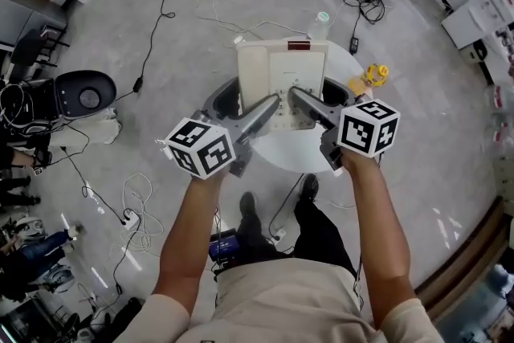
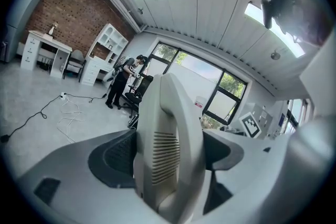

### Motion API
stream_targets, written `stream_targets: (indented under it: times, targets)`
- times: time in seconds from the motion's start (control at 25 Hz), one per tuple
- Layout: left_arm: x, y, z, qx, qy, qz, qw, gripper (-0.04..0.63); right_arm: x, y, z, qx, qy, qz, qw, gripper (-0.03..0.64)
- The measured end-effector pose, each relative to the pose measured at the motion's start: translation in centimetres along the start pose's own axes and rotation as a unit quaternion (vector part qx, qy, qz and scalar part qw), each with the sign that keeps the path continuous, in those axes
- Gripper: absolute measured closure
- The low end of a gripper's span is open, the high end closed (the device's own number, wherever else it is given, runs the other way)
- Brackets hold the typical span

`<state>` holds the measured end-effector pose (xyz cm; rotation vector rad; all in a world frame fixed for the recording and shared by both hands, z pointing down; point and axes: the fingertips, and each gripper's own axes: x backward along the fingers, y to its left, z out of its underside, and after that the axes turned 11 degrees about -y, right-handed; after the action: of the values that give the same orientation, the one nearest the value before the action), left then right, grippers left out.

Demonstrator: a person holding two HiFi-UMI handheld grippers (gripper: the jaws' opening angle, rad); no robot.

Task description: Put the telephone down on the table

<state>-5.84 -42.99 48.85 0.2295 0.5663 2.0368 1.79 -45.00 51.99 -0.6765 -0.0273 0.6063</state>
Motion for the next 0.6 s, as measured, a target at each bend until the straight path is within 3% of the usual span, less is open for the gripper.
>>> stream_targets:
  times: [0.6]
  targets:
    - [-0.5,7.8,10.1,0.054,0.078,-0.039,0.9947,0.221,-3.7,-6.5,9.7,-0.051,0.062,0.034,0.996,0.344]
